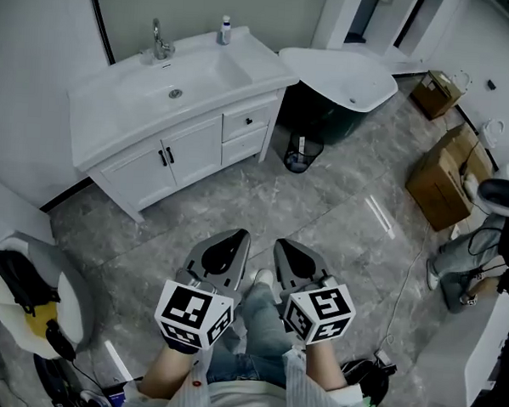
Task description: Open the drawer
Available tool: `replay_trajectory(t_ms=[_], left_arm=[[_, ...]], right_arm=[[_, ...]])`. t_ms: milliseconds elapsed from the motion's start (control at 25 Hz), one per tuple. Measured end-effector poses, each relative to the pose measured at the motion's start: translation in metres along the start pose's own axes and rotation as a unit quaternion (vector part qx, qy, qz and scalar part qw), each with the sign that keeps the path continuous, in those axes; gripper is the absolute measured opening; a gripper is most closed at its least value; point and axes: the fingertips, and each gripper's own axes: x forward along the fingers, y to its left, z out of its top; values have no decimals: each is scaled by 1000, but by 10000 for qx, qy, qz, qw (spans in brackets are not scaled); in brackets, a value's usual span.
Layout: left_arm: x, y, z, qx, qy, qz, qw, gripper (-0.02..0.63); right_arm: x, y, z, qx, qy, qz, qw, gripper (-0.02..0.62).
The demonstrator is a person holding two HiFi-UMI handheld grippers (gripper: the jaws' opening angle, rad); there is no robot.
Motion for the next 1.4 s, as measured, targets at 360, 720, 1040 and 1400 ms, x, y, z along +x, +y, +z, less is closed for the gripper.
replay_trajectory(t_ms=[360,720,1040,1400], left_arm=[[101,20,33,-42,-77,141,9999,15],[184,16,57,36,-196,340,9992,15],[223,19,56,45,-106,464,9989,16],[267,67,51,-35,27,639,9979,16]], right_arm=[[55,-76,45,-54,54,179,9998,9],[84,-150,85,-165,-9,395,9991,9],[102,-183,94,-73,40,559,9984,9],[159,-207,93,94,257,689,9972,9]])
